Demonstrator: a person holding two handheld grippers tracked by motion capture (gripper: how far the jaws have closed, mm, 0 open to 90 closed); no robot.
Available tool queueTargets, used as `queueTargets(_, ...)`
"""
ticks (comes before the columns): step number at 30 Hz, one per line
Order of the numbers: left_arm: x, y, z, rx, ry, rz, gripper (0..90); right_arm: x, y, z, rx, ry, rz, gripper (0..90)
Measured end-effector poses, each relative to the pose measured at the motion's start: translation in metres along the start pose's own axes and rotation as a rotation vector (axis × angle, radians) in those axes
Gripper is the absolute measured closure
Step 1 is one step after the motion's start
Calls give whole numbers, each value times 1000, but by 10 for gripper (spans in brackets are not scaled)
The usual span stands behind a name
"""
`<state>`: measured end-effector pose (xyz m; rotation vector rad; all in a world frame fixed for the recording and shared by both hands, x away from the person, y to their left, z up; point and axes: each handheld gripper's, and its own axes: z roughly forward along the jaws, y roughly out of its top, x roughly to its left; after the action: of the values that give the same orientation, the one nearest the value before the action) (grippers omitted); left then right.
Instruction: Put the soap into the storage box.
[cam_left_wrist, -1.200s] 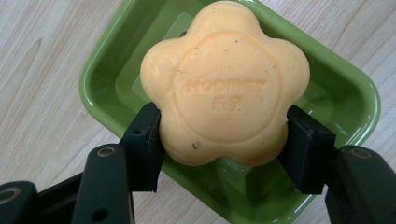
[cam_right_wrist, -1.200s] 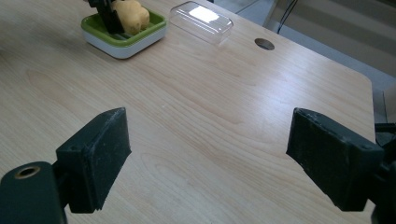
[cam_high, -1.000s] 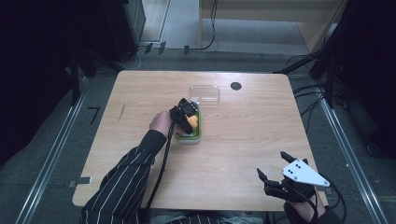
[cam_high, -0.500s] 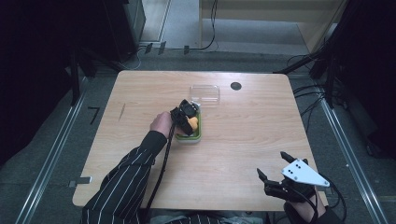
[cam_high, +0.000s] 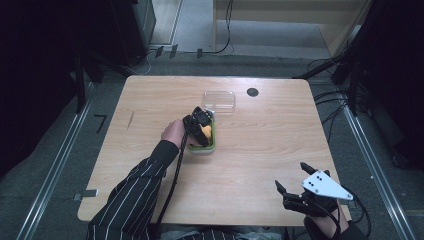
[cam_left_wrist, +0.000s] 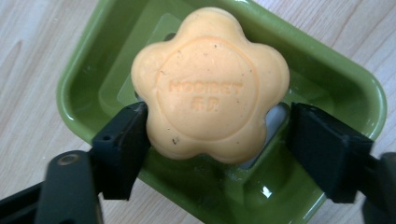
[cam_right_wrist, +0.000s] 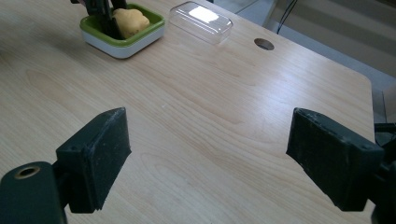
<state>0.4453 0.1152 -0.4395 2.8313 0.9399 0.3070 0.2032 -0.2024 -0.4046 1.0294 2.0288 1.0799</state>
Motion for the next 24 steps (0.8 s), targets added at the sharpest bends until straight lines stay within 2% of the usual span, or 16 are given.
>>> queueTargets(4, 0, -1, -5, -4, 15, -13, 140, 0, 0, 0, 0, -1, 1, 136)
queueTargets(8, 0, -2, -10, -10, 22, -26, 111, 0, 0, 0, 0, -1, 0, 136)
queueTargets(13, 1, -10, -21, -3, 13, -63, 57, 0, 0, 0, 0, -1, 1, 136)
queueTargets(15, -1, -14, -26, -4, 20, -66, 30, 0, 0, 0, -1, -3, 0, 136)
queueTargets(17, -2, -18, -30, -7, 15, -79, 18, 0, 0, 0, -1, -2, 1, 136)
queueTargets(24, -5, -27, -38, -11, 23, -87, 0, 0, 0, 0, 1, -2, 0, 136)
